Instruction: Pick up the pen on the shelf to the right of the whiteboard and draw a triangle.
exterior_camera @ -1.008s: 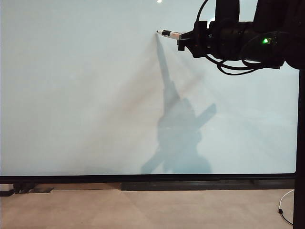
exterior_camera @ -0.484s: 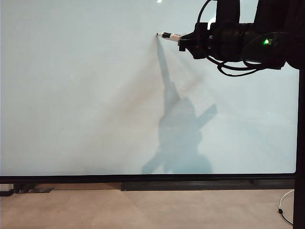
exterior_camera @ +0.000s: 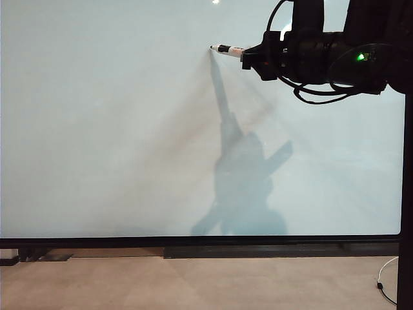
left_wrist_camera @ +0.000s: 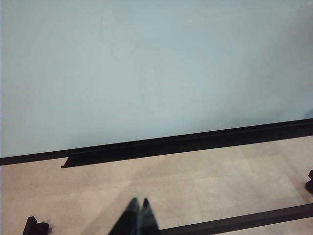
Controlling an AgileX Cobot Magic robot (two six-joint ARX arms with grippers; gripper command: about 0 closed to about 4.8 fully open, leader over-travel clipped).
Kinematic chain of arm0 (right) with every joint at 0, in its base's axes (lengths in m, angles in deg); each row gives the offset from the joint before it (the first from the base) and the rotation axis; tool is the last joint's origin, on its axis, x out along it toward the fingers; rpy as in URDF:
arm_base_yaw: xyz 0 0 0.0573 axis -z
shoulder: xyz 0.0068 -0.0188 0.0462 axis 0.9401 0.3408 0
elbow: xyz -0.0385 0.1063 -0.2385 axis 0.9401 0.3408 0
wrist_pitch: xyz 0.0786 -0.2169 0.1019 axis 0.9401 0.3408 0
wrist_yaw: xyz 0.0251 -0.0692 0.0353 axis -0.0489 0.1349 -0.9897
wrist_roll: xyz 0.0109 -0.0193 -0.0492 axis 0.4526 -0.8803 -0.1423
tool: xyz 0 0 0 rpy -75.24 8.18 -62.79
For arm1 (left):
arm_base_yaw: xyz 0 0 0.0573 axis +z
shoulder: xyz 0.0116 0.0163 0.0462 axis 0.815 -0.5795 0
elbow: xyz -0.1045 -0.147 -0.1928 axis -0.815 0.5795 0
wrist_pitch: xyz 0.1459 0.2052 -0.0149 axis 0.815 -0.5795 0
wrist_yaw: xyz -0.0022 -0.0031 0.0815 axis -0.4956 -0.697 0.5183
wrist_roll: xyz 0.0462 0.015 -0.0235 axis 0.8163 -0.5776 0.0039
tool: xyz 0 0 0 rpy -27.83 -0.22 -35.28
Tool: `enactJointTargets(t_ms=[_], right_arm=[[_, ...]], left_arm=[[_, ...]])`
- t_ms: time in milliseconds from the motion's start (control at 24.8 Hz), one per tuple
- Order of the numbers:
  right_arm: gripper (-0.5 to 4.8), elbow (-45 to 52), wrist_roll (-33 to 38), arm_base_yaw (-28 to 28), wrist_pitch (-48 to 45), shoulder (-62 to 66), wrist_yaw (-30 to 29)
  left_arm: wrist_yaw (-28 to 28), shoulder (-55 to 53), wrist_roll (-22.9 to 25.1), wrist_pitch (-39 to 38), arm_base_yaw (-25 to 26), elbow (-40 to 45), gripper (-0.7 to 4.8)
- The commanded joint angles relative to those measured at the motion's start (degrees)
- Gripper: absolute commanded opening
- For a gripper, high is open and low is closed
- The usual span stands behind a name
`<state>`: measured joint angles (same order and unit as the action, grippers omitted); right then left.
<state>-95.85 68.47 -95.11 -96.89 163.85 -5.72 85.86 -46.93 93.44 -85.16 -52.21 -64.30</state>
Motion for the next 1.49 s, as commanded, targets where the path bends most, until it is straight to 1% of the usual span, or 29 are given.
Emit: enactJointTargets(t_ms=[40, 202, 323, 484, 605, 887, 1048, 1210, 1331, 1492], right_arm=[[-0.06, -0.26, 0.79, -0.07, -0.96, -0.28, -0.13], [-0.06, -0.26, 3.19, -0.07, -1.31, -0.28, -3.19], [-0.06, -0.24, 8.20, -0.07, -1.38, -0.28, -6.34], [-0.06, -0.26, 11.04, 0.00, -1.70, -0.28, -5.97], [-0.06, -0.26, 13.88, 0.66, -1.68, -0.28, -3.54], [-0.06, -0.28, 13.88, 1.27, -1.66, -0.28, -3.48], [-0.06, -0.55, 13.86, 1.27, -0.83, -0.28, -1.18], [-0.06, -1.57, 13.86, 1.27, 0.59, -0.26, -1.16], [-0.06, -2.73, 13.84, 1.27, 3.41, -0.26, -1.20], [-0.06, -2.86, 13.84, 1.27, 3.85, 0.22, -1.14]], left_arm=[[-0.20, 0.00, 0.04, -0.15, -0.02, -0.17, -0.05], [-0.20, 0.00, 0.04, -0.15, -0.02, -0.17, -0.05], [-0.20, 0.00, 0.04, -0.15, -0.02, -0.17, -0.05], [-0.20, 0.00, 0.04, -0.15, -0.02, -0.17, -0.05], [-0.20, 0.00, 0.04, -0.15, -0.02, -0.17, -0.05], [-0.20, 0.00, 0.04, -0.15, -0.02, -0.17, -0.05], [-0.20, 0.00, 0.04, -0.15, -0.02, -0.17, -0.05], [-0.20, 0.00, 0.04, -0.15, -0.02, -0.17, -0.05], [-0.20, 0.00, 0.04, -0.15, -0.02, -0.17, -0.05], [-0.20, 0.00, 0.04, -0.15, -0.02, -0.17, -0.05]])
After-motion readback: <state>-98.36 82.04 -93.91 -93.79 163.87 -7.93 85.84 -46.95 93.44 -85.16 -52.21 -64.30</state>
